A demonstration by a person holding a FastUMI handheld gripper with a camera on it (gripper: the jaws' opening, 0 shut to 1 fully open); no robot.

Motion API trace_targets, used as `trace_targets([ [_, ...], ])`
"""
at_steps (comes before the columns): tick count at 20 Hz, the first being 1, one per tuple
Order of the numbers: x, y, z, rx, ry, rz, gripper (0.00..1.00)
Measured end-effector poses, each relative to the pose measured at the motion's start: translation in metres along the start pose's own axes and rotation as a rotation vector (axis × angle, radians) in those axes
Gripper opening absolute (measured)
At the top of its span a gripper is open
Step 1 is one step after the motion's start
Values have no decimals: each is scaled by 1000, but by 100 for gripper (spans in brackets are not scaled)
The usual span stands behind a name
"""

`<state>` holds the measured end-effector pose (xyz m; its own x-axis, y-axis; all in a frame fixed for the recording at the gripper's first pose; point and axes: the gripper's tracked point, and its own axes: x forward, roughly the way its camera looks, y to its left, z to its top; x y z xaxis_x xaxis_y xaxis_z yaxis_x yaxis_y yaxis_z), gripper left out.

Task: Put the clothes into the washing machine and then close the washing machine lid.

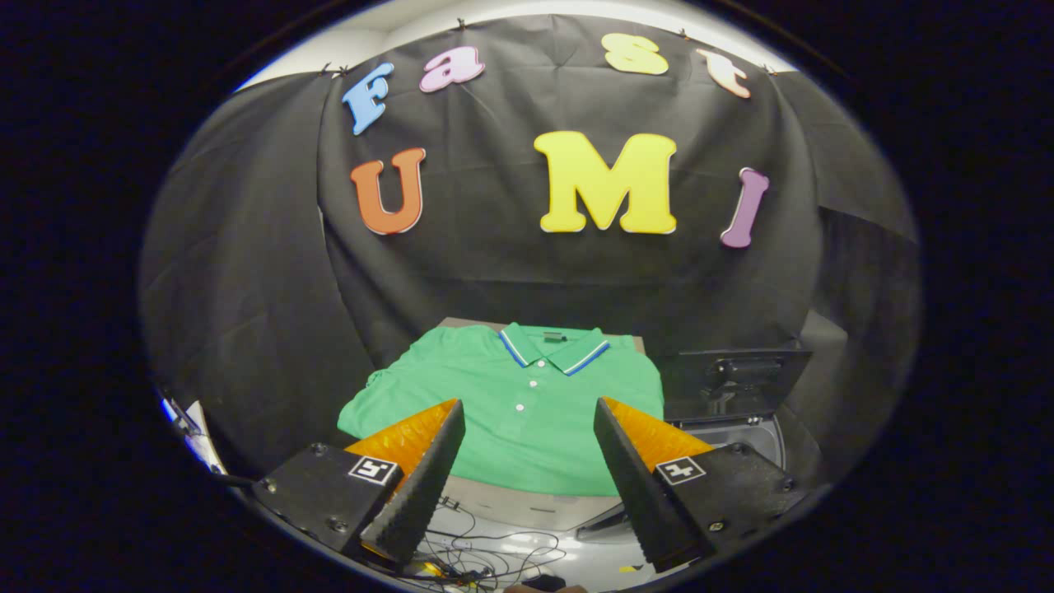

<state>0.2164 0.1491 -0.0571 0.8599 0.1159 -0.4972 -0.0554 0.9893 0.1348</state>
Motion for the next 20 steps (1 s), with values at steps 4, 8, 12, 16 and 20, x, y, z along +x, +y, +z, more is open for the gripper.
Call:
trace_targets([
  [4, 54, -7, -1, 62, 208, 62, 99],
  [8, 102, 3, -18, 99, 409, 69, 99],
  [12, 126, -4, -20, 56, 569, 26, 98],
  [16, 143, -4, -27, 56, 692, -5, 99],
  [20, 149, -7, -34, 23, 818, -56, 98],
])
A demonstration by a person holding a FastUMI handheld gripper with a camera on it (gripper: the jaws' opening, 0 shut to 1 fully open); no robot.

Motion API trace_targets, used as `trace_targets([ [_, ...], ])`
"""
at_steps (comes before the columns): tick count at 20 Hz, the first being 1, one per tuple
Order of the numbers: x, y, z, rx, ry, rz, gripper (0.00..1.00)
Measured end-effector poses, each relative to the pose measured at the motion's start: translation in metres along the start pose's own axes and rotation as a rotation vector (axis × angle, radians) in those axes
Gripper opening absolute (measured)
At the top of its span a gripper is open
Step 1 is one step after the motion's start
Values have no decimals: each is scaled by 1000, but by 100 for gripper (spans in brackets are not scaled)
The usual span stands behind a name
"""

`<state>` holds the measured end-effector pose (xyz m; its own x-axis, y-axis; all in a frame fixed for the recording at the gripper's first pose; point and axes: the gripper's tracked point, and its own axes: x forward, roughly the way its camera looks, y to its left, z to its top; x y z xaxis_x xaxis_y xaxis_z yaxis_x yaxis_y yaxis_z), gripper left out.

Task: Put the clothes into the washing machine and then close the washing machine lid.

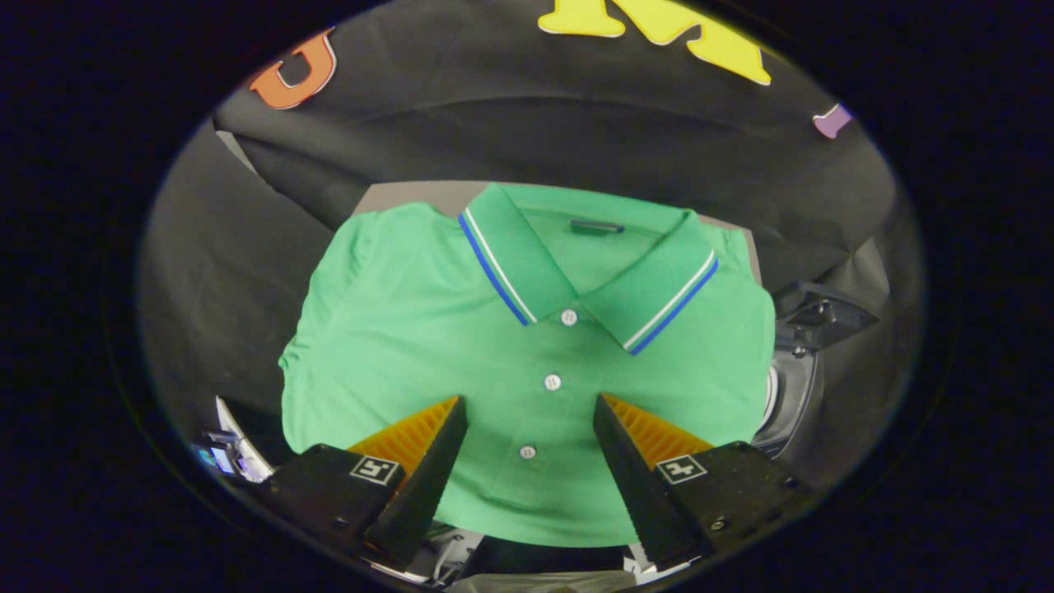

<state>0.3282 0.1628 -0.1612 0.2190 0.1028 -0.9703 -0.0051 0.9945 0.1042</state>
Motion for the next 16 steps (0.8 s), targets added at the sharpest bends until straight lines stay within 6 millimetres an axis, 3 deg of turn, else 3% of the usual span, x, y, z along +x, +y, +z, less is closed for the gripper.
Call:
trace_targets([
  [8, 2, 3, 7, 38, 87, -53, 95],
  [10, -2, 1, 10, -6, 70, -48, 86],
  [14, 2, -7, 9, -38, 81, -26, 42],
  [16, 1, -9, 12, -43, 74, 15, 28],
])
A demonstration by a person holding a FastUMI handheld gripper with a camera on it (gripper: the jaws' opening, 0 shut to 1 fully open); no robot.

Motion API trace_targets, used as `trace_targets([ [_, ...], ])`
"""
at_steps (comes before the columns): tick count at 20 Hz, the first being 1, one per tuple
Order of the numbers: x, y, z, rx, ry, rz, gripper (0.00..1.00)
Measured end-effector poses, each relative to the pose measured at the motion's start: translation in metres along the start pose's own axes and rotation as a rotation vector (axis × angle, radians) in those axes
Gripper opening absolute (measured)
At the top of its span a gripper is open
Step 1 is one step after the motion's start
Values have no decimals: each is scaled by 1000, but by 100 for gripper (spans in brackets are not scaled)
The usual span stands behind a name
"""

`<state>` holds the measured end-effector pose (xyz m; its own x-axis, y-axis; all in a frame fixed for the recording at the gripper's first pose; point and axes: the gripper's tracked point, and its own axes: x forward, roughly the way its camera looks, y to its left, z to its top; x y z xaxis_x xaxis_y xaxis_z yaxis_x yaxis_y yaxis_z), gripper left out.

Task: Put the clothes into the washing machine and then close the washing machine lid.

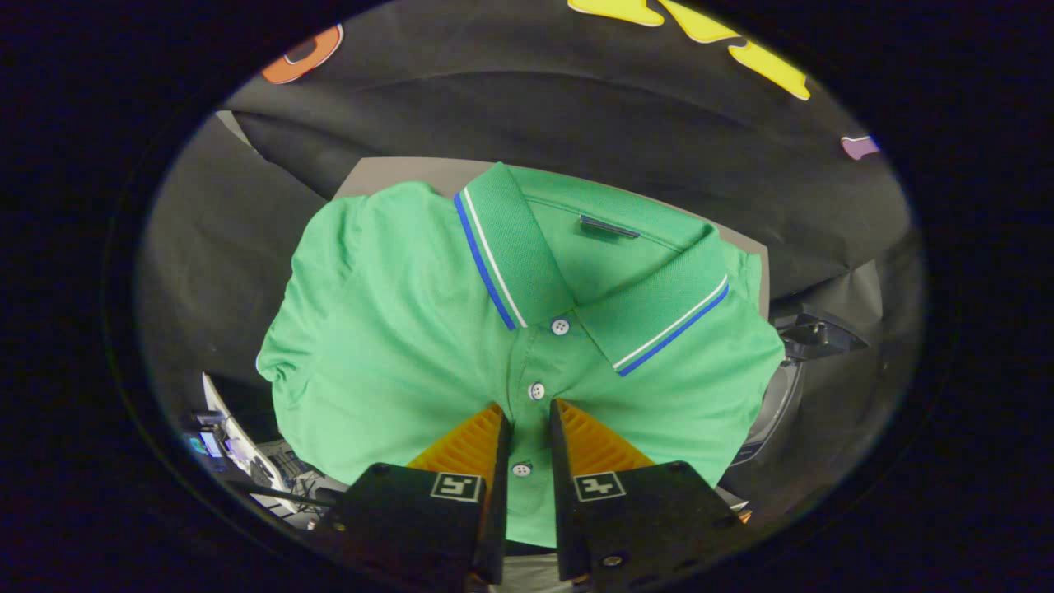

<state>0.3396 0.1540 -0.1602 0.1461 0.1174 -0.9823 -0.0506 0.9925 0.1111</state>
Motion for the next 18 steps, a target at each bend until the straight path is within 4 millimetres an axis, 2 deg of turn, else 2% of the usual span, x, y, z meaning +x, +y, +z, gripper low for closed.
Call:
trace_targets([
  [3, -5, 1, 1, 39, -8, 64, 9],
  [11, -2, -1, -5, 157, -11, 120, 6],
  [18, -19, 1, 5, 199, -51, 145, 7],
])
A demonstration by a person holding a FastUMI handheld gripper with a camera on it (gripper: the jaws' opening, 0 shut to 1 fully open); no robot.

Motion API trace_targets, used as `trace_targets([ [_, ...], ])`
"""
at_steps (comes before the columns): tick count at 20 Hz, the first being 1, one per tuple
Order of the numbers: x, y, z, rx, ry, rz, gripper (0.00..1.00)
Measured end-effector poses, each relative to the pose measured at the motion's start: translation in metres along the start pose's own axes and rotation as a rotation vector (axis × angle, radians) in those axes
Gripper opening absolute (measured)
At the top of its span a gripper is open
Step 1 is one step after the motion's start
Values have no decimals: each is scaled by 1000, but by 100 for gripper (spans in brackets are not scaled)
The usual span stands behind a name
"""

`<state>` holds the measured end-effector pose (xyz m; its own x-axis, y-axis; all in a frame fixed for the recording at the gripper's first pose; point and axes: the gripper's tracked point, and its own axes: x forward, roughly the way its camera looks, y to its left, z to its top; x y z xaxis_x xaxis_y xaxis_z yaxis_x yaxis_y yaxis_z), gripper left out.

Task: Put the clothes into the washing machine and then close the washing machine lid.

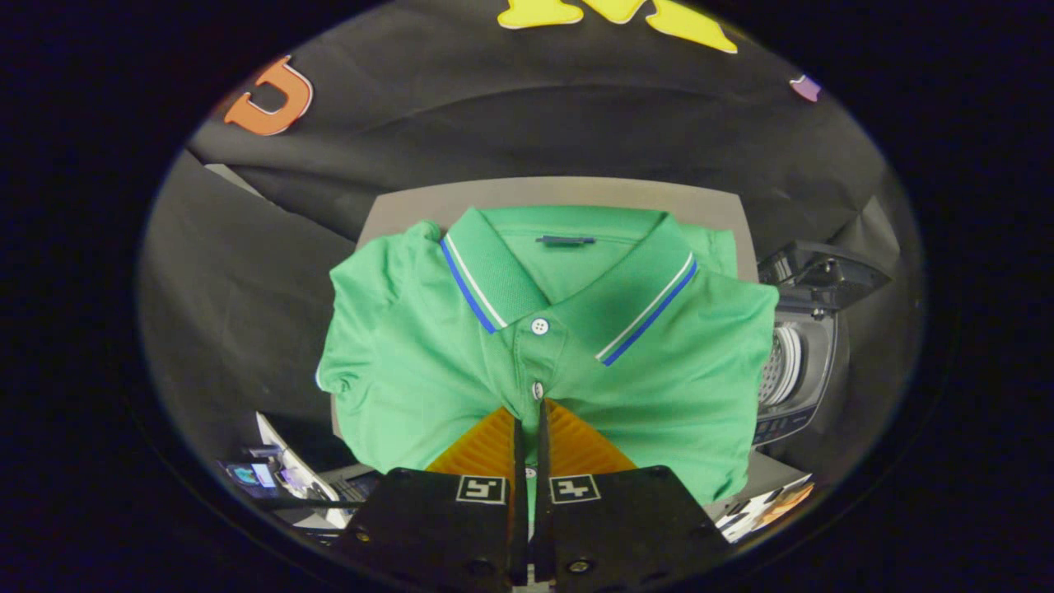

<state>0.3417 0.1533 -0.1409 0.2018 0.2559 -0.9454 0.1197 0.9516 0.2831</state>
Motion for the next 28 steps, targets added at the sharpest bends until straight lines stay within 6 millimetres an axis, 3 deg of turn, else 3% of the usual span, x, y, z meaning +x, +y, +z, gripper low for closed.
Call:
trace_targets([
  [6, -30, -7, 25, -4, -56, 31, 6],
  [10, -74, -18, 39, 13, -101, 82, 7],
  [15, -125, -49, 51, 44, -160, 113, 6],
  [20, -174, -82, 40, 87, -231, 137, 6],
  [25, -232, -134, 29, 133, -310, 137, 6],
  [28, -256, -163, 29, 155, -350, 132, 6],
])
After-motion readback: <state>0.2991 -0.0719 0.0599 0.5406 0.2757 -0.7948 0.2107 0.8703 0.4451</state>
